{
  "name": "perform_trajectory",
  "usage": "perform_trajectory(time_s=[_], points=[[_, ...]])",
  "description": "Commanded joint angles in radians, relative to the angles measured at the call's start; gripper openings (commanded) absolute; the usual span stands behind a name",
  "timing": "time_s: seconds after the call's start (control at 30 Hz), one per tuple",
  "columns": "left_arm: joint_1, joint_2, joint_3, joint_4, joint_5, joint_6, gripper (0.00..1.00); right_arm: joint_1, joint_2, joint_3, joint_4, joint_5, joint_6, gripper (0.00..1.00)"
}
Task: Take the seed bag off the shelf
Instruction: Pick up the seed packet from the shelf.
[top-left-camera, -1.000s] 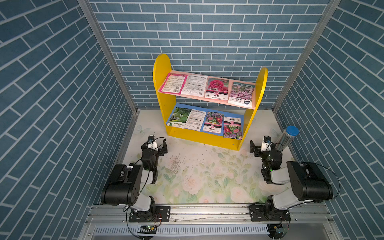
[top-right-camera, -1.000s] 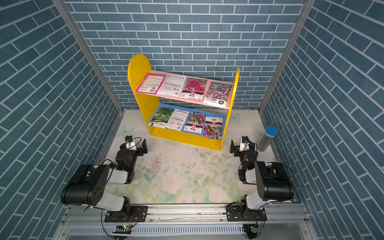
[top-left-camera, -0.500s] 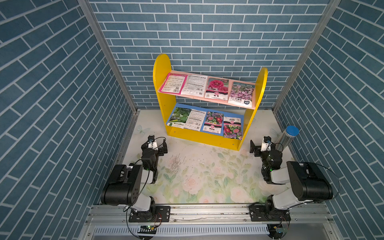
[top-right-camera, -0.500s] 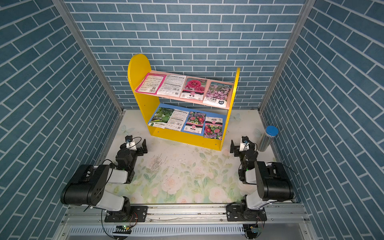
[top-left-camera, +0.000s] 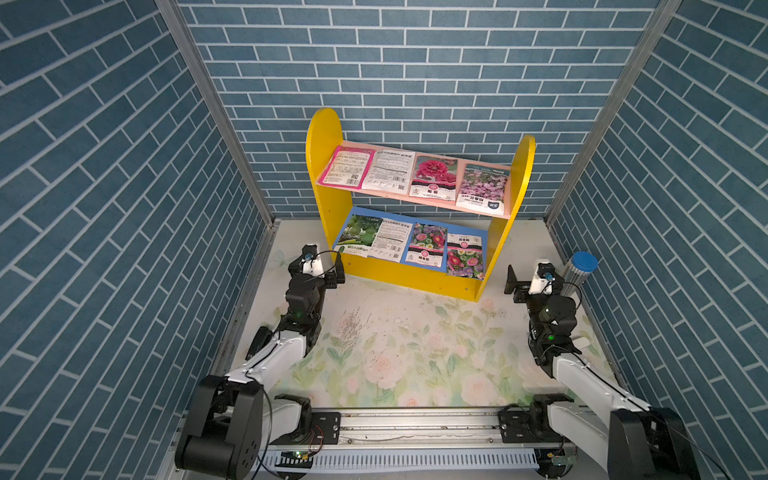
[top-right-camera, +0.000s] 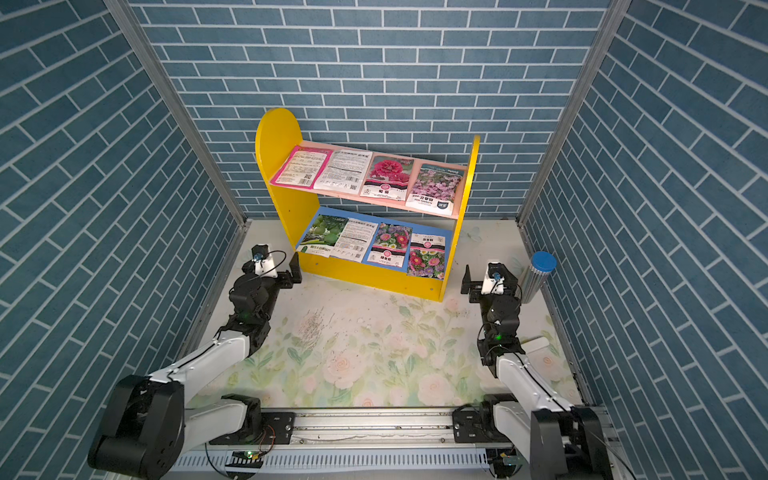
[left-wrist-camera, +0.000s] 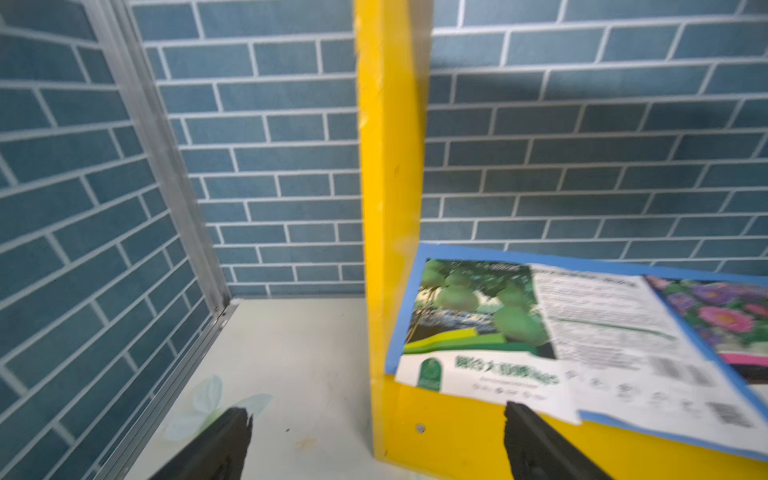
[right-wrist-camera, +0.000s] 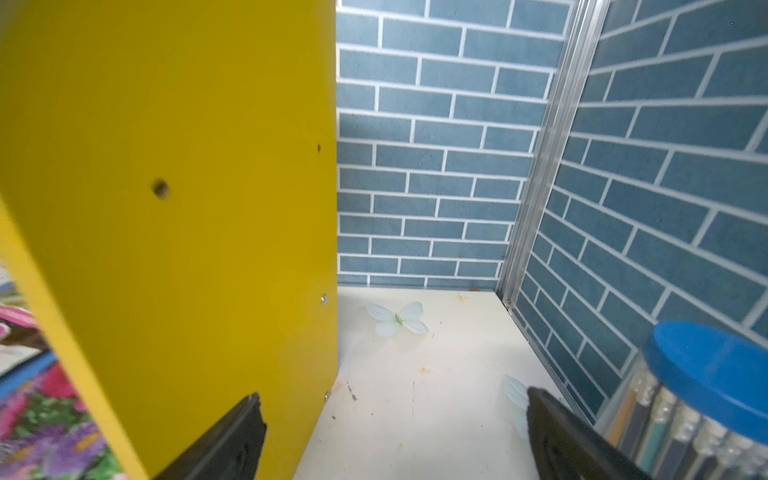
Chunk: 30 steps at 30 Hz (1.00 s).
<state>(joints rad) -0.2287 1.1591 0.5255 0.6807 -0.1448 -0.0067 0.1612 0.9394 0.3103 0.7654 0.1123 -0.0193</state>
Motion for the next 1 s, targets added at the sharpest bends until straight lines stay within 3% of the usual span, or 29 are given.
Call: perform_trajectory(time_s=[0.0,0.2,0.43,0.63,0.77,0.97], points=[[-0.079,-0.055,0.096,-0.180,-0.015,-0.020,1.00,0.085,-0.116,0.058,-0.282,0.138,0.073,1.00],[-0.190,-0.133,0.217,-0.384,0.017,-0.060,1.00,0.243,-0.223,0.196,-0.557,0.240,0.130,1.00],[-0.217,-0.252,0.372,-0.661,0.154,-0.094,1.00,0.465,-0.197,0.503,-0.936,0.391,0.243,1.00],[-0.217,-0.305,0.504,-0.856,0.295,-0.081,1.00,0.758,-0.062,0.715,-1.093,0.630,0.277,1.00],[-0.217,-0.320,0.556,-0.935,0.404,-0.090,1.00,0.922,0.105,0.900,-1.159,0.769,0.260,1.00],[-0.218,-0.335,0.588,-0.991,0.574,-0.130,1.00,0.975,0.300,1.181,-1.217,0.792,0.256,1.00]])
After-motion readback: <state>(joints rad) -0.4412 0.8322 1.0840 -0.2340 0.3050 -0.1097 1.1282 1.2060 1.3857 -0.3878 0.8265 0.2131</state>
